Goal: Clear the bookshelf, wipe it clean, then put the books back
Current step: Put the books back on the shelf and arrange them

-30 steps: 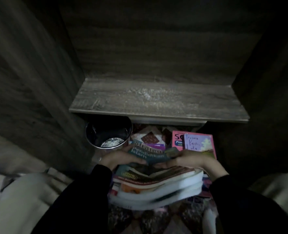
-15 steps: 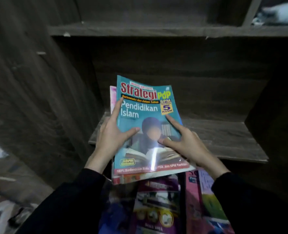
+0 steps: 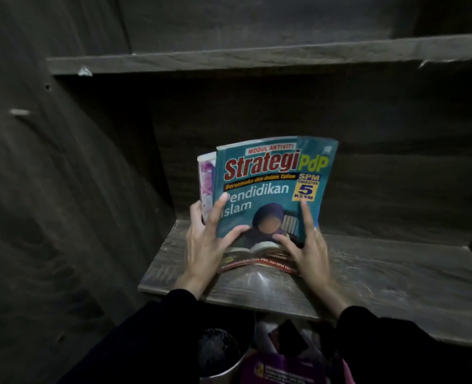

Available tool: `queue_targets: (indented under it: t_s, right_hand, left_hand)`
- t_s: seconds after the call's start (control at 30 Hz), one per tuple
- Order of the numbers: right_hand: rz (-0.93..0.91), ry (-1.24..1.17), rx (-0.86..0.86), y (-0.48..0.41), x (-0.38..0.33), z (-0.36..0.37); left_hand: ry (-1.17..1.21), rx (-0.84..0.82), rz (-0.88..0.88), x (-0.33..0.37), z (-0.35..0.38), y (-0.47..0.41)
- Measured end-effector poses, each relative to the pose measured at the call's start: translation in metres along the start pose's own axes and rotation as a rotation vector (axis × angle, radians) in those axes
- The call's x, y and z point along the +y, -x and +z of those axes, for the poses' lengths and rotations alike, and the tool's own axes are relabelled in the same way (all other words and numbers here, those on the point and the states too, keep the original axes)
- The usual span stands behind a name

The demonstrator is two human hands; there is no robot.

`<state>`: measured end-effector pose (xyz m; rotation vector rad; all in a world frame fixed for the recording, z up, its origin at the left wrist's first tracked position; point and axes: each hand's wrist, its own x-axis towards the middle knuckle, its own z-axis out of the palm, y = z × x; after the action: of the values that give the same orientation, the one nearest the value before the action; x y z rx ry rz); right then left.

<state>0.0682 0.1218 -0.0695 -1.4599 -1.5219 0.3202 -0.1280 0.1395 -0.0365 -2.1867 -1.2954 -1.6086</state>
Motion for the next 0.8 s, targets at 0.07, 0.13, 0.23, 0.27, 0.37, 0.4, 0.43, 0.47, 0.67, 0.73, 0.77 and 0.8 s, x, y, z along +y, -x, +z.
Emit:
queue_targets:
  t_s: [0.07, 0.13, 0.23, 0.27, 0.37, 0.4, 0.43, 0.47, 0.67, 0.73, 0.77, 0.8]
  right_hand:
    - [-0.011, -0.004, -0.005, 0.002, 0.005, 0.005]
    - [-0.034, -0.009, 0.0, 0.002, 0.007, 0.007]
    - [-0.043, 0.007, -0.016, 0.006, 0.01, 0.009]
    - [-0.047, 0.017, -0.019, 0.007, 0.011, 0.009]
    - [-0.087, 0.023, -0.036, 0.007, 0.013, 0.006]
    - [-0.096, 0.026, -0.043, 0.007, 0.013, 0.004]
    - [-0.102, 0.027, -0.047, 0.006, 0.012, 0.002]
    - [-0.105, 0.022, -0.046, 0.006, 0.01, 0.0]
    - [-0.058, -0.054, 0.014, 0.003, -0.006, -0.003]
    - [-0.012, -0.074, 0.005, 0.002, -0.012, -0.001]
    - [0.01, -0.091, -0.008, 0.002, -0.013, 0.001]
    - [0.022, -0.107, -0.023, 0.0, -0.014, 0.002]
  left_hand:
    - [0.016, -0.005, 0.0, -0.007, 0.005, 0.002]
    - [0.017, -0.003, -0.003, -0.012, 0.007, 0.002]
    - [0.02, -0.006, -0.004, -0.015, 0.008, 0.008]
    - [0.018, -0.014, -0.004, -0.015, 0.008, 0.01]
    - [0.017, -0.051, -0.033, -0.016, 0.007, 0.016]
    - [0.026, -0.064, -0.044, -0.015, 0.007, 0.018]
    - [0.041, -0.073, -0.058, -0.014, 0.006, 0.02]
    - [0.059, -0.077, -0.07, -0.012, 0.005, 0.021]
    - [0.108, 0.008, -0.128, 0.004, 0.003, 0.001]
    - [0.067, 0.018, -0.117, 0.007, 0.003, -0.004]
    - [0.045, 0.021, -0.113, 0.007, 0.002, -0.005]
    - [0.025, 0.023, -0.11, 0.008, 0.0, -0.005]
